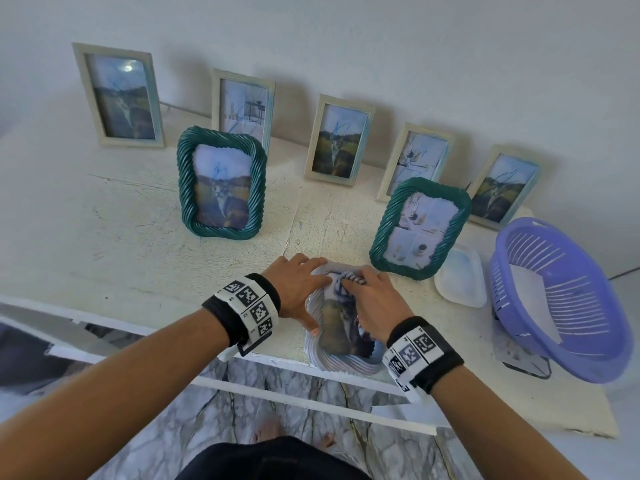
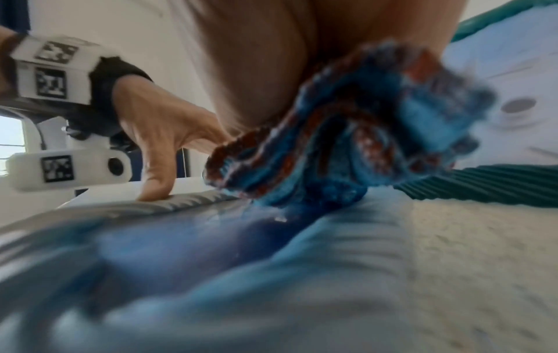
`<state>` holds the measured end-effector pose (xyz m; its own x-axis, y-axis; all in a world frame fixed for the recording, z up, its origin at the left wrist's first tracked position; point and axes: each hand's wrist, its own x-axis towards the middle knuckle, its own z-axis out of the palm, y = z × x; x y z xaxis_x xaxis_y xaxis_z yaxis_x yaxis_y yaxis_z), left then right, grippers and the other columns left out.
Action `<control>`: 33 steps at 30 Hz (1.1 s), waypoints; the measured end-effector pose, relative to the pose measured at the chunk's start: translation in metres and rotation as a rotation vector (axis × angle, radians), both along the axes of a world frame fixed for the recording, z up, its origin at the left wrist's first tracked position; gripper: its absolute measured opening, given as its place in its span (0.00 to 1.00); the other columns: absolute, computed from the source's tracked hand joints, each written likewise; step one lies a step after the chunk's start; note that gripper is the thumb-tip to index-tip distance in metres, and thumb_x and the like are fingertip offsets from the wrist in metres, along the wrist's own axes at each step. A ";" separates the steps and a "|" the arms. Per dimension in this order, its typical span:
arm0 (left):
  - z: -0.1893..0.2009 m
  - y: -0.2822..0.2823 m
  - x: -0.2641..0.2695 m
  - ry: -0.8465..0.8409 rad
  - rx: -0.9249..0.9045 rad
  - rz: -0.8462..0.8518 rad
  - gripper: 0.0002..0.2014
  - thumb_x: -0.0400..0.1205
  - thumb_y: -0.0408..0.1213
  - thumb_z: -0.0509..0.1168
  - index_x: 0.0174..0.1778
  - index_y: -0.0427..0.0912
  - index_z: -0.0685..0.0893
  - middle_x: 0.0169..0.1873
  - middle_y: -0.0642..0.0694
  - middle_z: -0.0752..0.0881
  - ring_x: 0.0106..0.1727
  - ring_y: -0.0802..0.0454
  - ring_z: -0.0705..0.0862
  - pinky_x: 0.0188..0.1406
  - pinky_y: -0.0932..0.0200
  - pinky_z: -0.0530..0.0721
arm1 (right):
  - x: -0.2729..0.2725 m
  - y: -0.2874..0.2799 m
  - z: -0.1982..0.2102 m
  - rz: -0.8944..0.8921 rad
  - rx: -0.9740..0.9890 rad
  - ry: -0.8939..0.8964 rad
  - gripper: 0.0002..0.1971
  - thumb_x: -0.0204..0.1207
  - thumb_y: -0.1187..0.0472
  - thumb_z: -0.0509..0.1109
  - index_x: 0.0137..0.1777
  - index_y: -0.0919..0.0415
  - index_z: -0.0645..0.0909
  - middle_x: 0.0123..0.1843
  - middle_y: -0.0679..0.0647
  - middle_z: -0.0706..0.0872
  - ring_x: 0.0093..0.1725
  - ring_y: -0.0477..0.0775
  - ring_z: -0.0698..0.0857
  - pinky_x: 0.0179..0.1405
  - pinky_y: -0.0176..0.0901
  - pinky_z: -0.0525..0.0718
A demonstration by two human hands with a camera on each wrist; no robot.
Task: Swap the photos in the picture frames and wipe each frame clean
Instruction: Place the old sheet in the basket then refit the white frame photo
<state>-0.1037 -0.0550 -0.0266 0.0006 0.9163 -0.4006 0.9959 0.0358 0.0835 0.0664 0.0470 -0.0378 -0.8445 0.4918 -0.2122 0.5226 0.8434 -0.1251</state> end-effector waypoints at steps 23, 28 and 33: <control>0.002 0.001 0.001 0.012 0.000 -0.014 0.49 0.66 0.73 0.68 0.81 0.56 0.62 0.84 0.45 0.53 0.80 0.39 0.59 0.75 0.40 0.62 | 0.010 0.008 0.010 0.023 0.000 -0.034 0.25 0.76 0.66 0.63 0.72 0.49 0.76 0.69 0.56 0.68 0.59 0.62 0.69 0.59 0.51 0.77; 0.001 0.001 0.001 0.014 0.005 -0.009 0.49 0.66 0.73 0.67 0.82 0.56 0.61 0.84 0.46 0.53 0.81 0.40 0.59 0.76 0.41 0.62 | 0.024 -0.020 0.009 0.111 -0.108 -0.025 0.23 0.78 0.65 0.63 0.72 0.49 0.77 0.68 0.58 0.70 0.60 0.64 0.71 0.61 0.51 0.76; 0.001 0.000 0.000 0.006 0.008 -0.012 0.50 0.67 0.73 0.67 0.82 0.56 0.60 0.84 0.46 0.52 0.81 0.40 0.59 0.78 0.41 0.59 | 0.015 0.003 0.011 0.049 -0.018 -0.034 0.24 0.78 0.66 0.61 0.73 0.47 0.76 0.71 0.54 0.71 0.61 0.63 0.69 0.60 0.52 0.76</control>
